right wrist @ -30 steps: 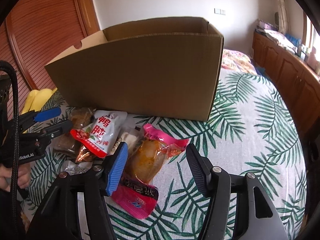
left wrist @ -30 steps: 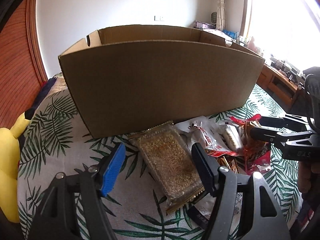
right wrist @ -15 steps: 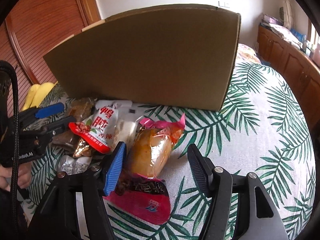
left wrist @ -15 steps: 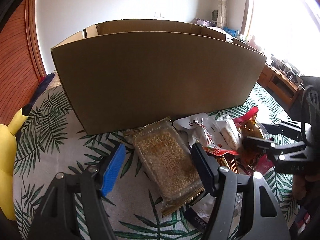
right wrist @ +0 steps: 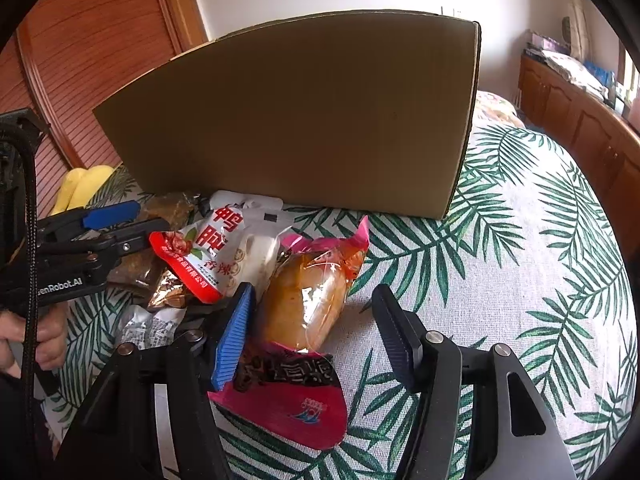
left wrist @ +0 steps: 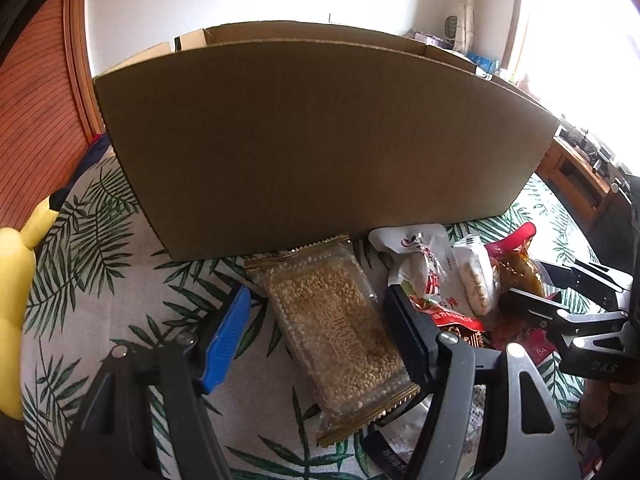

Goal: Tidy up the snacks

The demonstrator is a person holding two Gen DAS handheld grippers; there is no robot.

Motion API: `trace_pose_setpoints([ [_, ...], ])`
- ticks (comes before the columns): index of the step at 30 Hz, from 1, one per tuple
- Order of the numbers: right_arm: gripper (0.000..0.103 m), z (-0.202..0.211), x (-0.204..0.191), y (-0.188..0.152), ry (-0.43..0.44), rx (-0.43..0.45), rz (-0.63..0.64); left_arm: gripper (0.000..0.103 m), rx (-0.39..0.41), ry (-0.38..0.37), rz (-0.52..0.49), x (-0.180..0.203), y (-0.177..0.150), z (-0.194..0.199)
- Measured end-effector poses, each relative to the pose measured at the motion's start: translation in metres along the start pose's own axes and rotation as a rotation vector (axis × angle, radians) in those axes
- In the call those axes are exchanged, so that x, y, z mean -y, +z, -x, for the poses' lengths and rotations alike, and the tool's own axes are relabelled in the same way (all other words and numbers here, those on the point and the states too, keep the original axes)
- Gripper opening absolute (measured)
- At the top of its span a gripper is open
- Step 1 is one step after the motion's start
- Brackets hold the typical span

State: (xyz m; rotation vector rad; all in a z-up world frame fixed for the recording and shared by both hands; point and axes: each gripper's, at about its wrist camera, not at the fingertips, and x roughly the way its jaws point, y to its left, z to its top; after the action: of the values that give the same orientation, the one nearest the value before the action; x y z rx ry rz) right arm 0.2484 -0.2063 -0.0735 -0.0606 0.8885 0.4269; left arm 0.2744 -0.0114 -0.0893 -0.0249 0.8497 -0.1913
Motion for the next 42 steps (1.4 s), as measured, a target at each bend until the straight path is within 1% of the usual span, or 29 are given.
trace_pose_setpoints([
  [5,0.061,0.005,0.005,-0.001,0.002,0.004,-0.004,0.070,-0.020,0.013,0.024,0.001,-0.005,-0.004],
  [8,0.061,0.005,0.005,-0.001,0.005,0.004,-0.007,0.070,-0.030,0.024,0.008,0.007,-0.011,-0.005],
  [9,0.060,0.005,0.006,-0.001,0.007,0.004,-0.008,0.067,-0.027,0.034,0.000,0.009,-0.013,-0.004],
  [10,0.058,0.006,0.006,-0.001,0.016,0.005,-0.009,0.060,-0.028,0.042,-0.004,0.011,-0.015,-0.004],
  [11,0.053,0.006,0.006,-0.001,0.024,0.005,-0.010,0.056,-0.026,0.060,-0.009,0.013,-0.017,-0.003],
  [12,0.052,0.006,0.007,-0.001,0.029,0.005,-0.012,0.048,-0.026,0.067,-0.011,0.013,-0.017,-0.002],
  [13,0.051,0.006,0.006,0.000,0.032,0.005,-0.011,0.047,-0.025,0.073,-0.014,0.014,-0.019,-0.001],
  [14,0.046,0.006,0.005,0.000,0.036,0.003,-0.006,0.046,-0.026,0.071,-0.014,0.014,-0.020,0.000],
  [17,0.043,0.009,-0.002,-0.001,0.012,-0.005,0.047,0.045,-0.030,0.066,-0.012,0.014,-0.025,0.004],
  [20,0.041,0.015,0.001,-0.004,0.034,-0.016,0.043,0.045,-0.020,0.056,-0.001,0.013,-0.029,0.010],
  [29,0.041,0.047,0.011,-0.018,0.036,0.033,0.037,0.045,0.031,0.037,-0.011,0.019,-0.036,0.044],
  [36,0.041,0.077,0.007,-0.024,0.023,0.083,0.045,0.045,0.064,0.018,-0.024,0.032,-0.037,0.068],
  [42,0.041,0.096,0.003,-0.029,0.016,0.112,0.041,0.045,0.080,0.012,-0.033,0.037,-0.038,0.085],
])
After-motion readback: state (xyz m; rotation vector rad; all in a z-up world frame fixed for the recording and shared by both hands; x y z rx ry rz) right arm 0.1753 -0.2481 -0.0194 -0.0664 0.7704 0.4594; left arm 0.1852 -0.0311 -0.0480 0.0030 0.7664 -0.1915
